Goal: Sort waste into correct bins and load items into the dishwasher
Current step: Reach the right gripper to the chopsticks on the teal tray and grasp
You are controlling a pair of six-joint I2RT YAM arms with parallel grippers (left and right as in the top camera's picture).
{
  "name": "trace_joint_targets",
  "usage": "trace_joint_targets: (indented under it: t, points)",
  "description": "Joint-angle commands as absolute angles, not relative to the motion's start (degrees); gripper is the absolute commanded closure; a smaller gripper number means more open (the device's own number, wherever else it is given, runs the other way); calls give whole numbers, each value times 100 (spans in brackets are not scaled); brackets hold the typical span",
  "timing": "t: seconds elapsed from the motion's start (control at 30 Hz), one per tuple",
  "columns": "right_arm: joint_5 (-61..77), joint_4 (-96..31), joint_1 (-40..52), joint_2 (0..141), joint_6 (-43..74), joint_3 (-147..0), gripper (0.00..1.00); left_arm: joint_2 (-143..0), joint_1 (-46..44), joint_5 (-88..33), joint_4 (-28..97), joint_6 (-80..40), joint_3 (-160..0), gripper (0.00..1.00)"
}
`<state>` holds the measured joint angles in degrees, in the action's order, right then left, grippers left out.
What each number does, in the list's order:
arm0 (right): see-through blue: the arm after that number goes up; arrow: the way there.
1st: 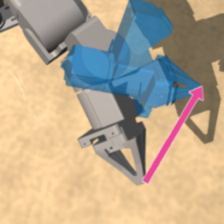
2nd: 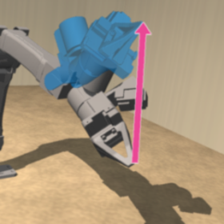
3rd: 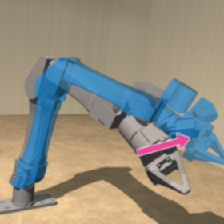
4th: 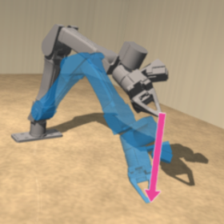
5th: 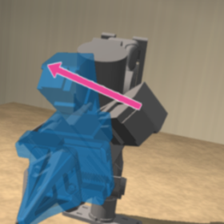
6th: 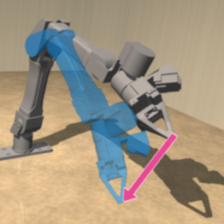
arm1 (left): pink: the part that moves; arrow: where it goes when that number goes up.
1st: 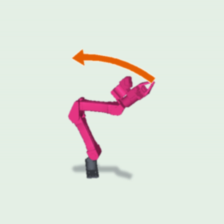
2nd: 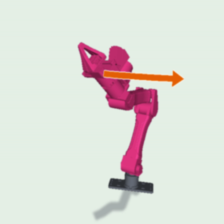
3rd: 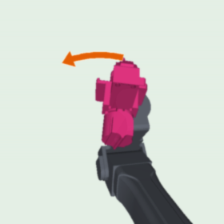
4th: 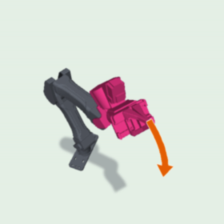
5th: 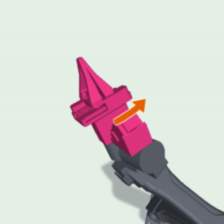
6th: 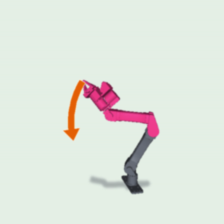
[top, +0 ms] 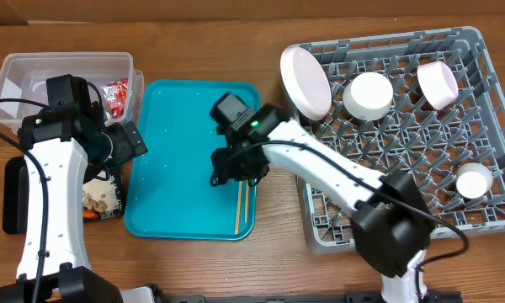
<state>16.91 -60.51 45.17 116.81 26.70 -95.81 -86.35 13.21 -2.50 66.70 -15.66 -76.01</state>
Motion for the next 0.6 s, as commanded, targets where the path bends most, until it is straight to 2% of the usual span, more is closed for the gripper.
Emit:
trace_joint_targets:
  t: [0.0,0.17,0.47,0.53,0.57]
  points:
    - [1498,-5861,4587,12031,3144,-9463,39,-8678,1310,-123,6683,-1479,-7649,0]
    - [1170,-5787,4591,12376,3653,-9413,39,-8678,1310,-126,6683,-1479,-7649,0]
    - [1157,-5787,4703,12840,3653,-9413,44,-8680,1310,-126,6663,-1479,-7625,0]
    - [1157,-5793,4731,12923,3656,-9413,49,-8683,1310,-126,6663,-1479,-7623,0]
    - [1155,-5791,4731,12940,3662,-9413,55,-8683,1310,-126,6663,-1479,-7623,0]
